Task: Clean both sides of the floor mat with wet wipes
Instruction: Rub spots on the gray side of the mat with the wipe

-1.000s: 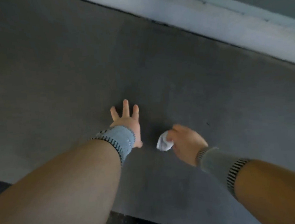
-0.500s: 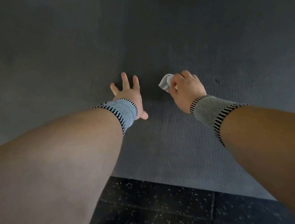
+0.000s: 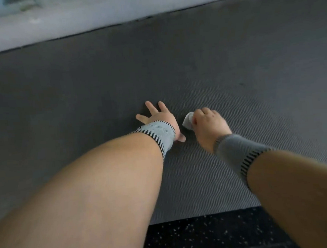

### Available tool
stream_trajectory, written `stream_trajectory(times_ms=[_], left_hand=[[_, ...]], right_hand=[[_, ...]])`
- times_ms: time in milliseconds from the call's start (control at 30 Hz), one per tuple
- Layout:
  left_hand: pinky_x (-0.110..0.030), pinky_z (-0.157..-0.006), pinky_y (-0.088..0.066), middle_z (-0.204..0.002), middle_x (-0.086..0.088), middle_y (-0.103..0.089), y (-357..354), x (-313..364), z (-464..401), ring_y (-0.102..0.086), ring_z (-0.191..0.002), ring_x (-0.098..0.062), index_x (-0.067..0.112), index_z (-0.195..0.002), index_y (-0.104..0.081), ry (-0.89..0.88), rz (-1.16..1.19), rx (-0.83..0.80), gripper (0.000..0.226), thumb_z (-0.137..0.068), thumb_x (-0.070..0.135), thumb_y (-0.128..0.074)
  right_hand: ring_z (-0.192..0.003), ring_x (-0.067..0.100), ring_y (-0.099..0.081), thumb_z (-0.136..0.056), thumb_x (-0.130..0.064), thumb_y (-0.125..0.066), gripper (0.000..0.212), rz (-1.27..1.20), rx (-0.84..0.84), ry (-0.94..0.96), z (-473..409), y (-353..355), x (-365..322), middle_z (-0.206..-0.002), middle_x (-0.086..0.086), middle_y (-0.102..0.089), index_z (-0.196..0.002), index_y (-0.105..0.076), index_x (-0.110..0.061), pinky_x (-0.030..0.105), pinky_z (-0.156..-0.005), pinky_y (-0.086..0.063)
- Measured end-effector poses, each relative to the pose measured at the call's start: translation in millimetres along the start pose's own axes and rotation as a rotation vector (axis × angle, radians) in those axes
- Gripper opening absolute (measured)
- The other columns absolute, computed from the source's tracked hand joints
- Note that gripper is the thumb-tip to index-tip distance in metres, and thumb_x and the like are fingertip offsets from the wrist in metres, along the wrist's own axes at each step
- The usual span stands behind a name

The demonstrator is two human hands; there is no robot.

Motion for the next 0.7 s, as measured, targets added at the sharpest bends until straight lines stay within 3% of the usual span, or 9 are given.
stream_trajectory(times_ms=[133,267,433,533,633,700], left_hand=[[-0.059,-0.113,-0.024,-0.159,-0.011,0.016,1,-24,19,-0.009,-0.142,-0.051,0.020,-0.154,0.007,-0.187,-0.181,0.080,0.110,-0.082,0.047,-0.071],[-0.041,-0.110,-0.037,-0.162,-0.006,0.002,-8,-97,39,-0.028,-0.143,-0.032,0.015,-0.155,-0.012,-0.464,-0.499,0.128,0.082,-0.092,0.030,-0.062],[-0.043,-0.108,-0.040,-0.160,-0.007,-0.013,-14,-182,45,-0.029,-0.142,-0.027,0.015,-0.151,-0.024,-0.579,-0.726,0.214,0.073,-0.091,0.033,-0.060],[-0.042,-0.116,-0.027,-0.162,-0.005,0.002,-40,-220,38,-0.006,-0.148,-0.027,0.019,-0.154,-0.014,-0.603,-0.614,0.232,0.085,-0.089,0.043,-0.063],[-0.042,-0.117,-0.019,-0.162,0.002,0.012,-62,-238,25,0.007,-0.149,-0.023,0.027,-0.155,-0.006,-0.576,-0.356,0.204,0.093,-0.086,0.046,-0.066],[-0.044,-0.117,-0.021,-0.162,0.007,0.011,-68,-243,16,0.008,-0.148,-0.019,0.031,-0.154,-0.008,-0.595,-0.251,0.211,0.092,-0.084,0.047,-0.066]], right_hand=[[-0.102,0.022,-0.047,-0.090,-0.012,-0.053,0.021,-0.043,-0.006,0.031,68,-30,-24,-0.110,0.002,-0.049,-0.110,-0.047,-0.015,0.032,-0.088,-0.042],[-0.104,0.021,-0.048,-0.090,-0.010,-0.055,0.028,-0.119,-0.061,0.090,84,-40,-63,-0.111,0.001,-0.049,-0.114,-0.045,-0.019,0.031,-0.085,-0.042],[-0.104,0.026,-0.049,-0.089,-0.008,-0.052,0.030,-0.143,0.099,0.061,62,-50,-126,-0.111,0.004,-0.050,-0.119,-0.054,-0.016,0.028,-0.080,-0.039],[-0.104,0.030,-0.051,-0.086,-0.001,-0.050,0.030,-0.037,0.071,0.285,112,-88,-156,-0.111,0.009,-0.055,-0.113,-0.062,-0.010,0.033,-0.087,-0.045],[-0.100,0.033,-0.054,-0.083,0.001,-0.053,0.021,0.101,-0.091,0.587,131,-96,-172,-0.101,0.011,-0.058,-0.098,-0.066,-0.007,0.041,-0.081,-0.050],[-0.097,0.029,-0.054,-0.090,-0.009,-0.047,0.020,0.144,-0.058,0.486,94,-78,-166,-0.109,0.009,-0.055,-0.105,-0.060,-0.011,0.032,-0.076,-0.043]])
Point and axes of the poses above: each hand's wrist, its own z-axis away from the middle knuckle, its own y-axis out of the back of the hand, x = y × z, the point moved 3 cm from there along -z, towards the middle knuckle
